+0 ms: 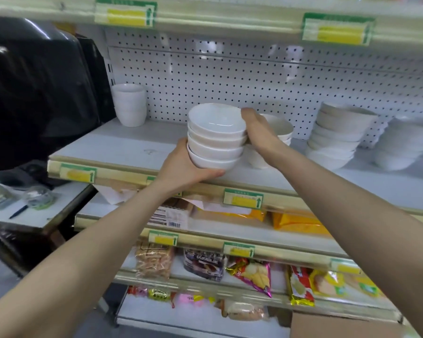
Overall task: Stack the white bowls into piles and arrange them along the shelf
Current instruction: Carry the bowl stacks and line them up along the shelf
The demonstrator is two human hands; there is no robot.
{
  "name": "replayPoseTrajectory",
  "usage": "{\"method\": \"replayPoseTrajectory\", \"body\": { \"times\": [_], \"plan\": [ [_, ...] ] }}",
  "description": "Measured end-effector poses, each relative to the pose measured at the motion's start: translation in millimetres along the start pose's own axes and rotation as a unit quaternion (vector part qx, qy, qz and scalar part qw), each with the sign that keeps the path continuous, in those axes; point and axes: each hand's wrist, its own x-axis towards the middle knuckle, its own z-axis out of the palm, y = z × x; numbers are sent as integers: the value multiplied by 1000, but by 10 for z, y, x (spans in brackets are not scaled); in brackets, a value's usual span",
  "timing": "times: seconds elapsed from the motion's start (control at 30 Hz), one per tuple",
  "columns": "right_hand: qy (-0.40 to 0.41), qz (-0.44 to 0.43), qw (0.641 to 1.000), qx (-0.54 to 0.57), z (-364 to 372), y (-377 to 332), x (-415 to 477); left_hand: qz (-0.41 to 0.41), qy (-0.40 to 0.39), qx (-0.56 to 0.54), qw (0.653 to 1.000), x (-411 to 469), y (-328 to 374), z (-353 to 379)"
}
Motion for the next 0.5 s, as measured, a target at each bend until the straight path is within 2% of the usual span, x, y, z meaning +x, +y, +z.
{"method": "replayPoseTrajectory", "body": {
  "times": [0.27, 0.5],
  "plan": [
    [24, -19, 999, -40, -848, 181, -414, 24, -20, 1, 1000, -233, 626, 603],
    [64, 21, 996, -50, -1967, 587, -788, 60, -76, -33, 995, -285, 1326, 1518]
  ]
}}
